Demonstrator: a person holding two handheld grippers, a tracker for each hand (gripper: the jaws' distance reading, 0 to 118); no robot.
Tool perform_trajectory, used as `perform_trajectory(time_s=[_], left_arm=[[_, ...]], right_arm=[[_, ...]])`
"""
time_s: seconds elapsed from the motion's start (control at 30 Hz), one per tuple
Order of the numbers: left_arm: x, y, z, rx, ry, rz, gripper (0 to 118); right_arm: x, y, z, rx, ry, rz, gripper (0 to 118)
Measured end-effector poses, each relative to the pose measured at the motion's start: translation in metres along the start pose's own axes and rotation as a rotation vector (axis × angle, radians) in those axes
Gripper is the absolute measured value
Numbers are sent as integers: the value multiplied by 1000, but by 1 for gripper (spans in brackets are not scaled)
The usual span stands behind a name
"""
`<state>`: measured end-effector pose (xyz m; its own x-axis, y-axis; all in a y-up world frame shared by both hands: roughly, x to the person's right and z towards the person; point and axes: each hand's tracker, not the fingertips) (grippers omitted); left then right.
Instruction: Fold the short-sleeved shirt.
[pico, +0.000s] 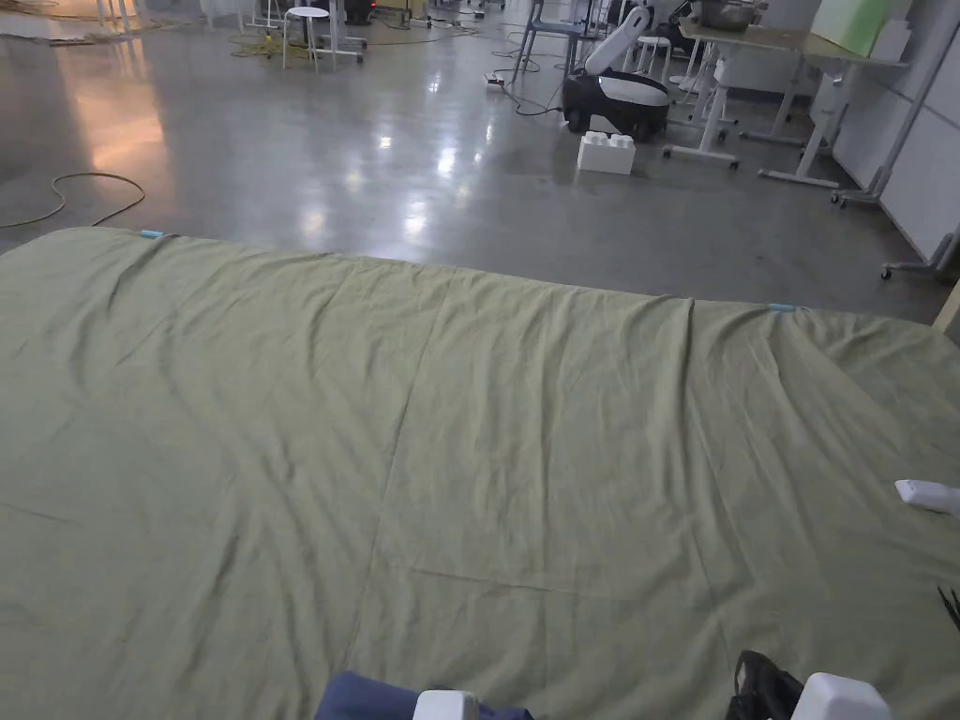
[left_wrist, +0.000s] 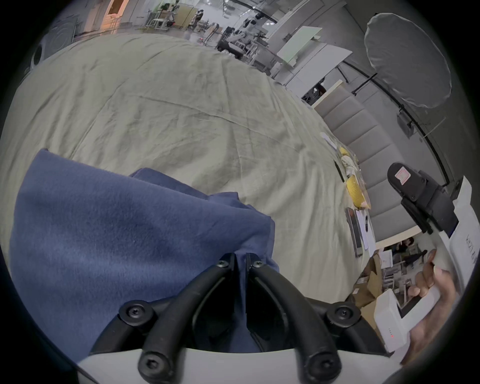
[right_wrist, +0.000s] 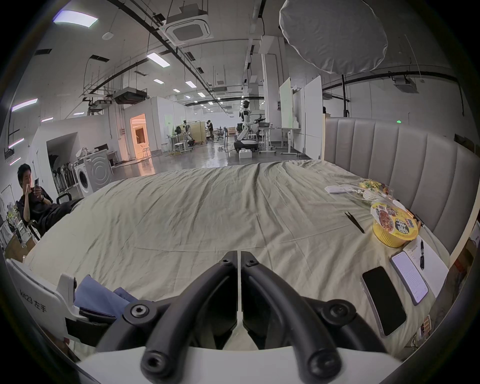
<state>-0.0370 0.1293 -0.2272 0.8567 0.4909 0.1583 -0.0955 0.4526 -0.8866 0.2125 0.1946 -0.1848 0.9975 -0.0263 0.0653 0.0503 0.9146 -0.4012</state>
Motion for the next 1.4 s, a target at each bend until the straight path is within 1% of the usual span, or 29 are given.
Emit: perform_trajectory(time_s=[0.17, 0.23, 0.27, 0.33, 0.43, 0.53, 0.63, 0.77, 0.87, 0.9, 1.1, 1.13, 1.17, 1.2, 1.27, 1.3, 1.4], left_arm=[[2, 9, 28, -8, -31, -19, 8], [2, 16, 51, 65, -78, -46, 8], [2, 21, 62, 108, -79, -60, 8], [3, 30, 87, 234, -38, -121, 8], [5, 40, 116, 447, 116, -261, 8], [4, 47, 138, 661, 274, -338, 9], [2, 51, 154, 825, 392, -394, 9], [-3, 55, 162, 964, 536, -445, 9], [-8, 59, 167, 982, 585, -440, 9], [-10, 59, 170, 986, 581, -431, 9], [-27, 59, 177, 984, 586, -380, 9], [-31, 59, 178, 969, 576, -363, 9], [-34, 58, 178, 958, 576, -350, 9], [-38, 57, 178, 945, 574, -340, 9], [-47, 53, 177, 916, 564, -326, 9], [-50, 50, 176, 898, 569, -323, 9], [-63, 42, 172, 850, 573, -304, 9]], right_arm=[[-8, 7, 2, 20, 19, 9, 3], [-12, 13, 4, 44, 22, 17, 3], [-14, 15, 5, 57, 24, 20, 3], [-20, 23, 7, 102, 23, 28, 3], [-30, 34, 9, 171, 12, 59, 3], [-40, 45, 12, 238, -1, 75, 3], [-50, 56, 14, 318, -17, 109, 3], [-56, 66, 13, 349, -32, 92, 3], [-59, 72, 14, 390, -48, 113, 3], [-59, 74, 14, 386, -49, 106, 3], [-61, 74, 19, 397, -59, 143, 3], [-62, 72, 21, 373, -53, 133, 3], [-63, 67, 22, 335, -41, 95, 3], [-66, 62, 23, 313, -17, 86, 3], [-77, 43, 24, 203, 37, 61, 3], [-85, 32, 25, 179, 54, 73, 3], [-115, -4, 29, 91, 151, 124, 3]])
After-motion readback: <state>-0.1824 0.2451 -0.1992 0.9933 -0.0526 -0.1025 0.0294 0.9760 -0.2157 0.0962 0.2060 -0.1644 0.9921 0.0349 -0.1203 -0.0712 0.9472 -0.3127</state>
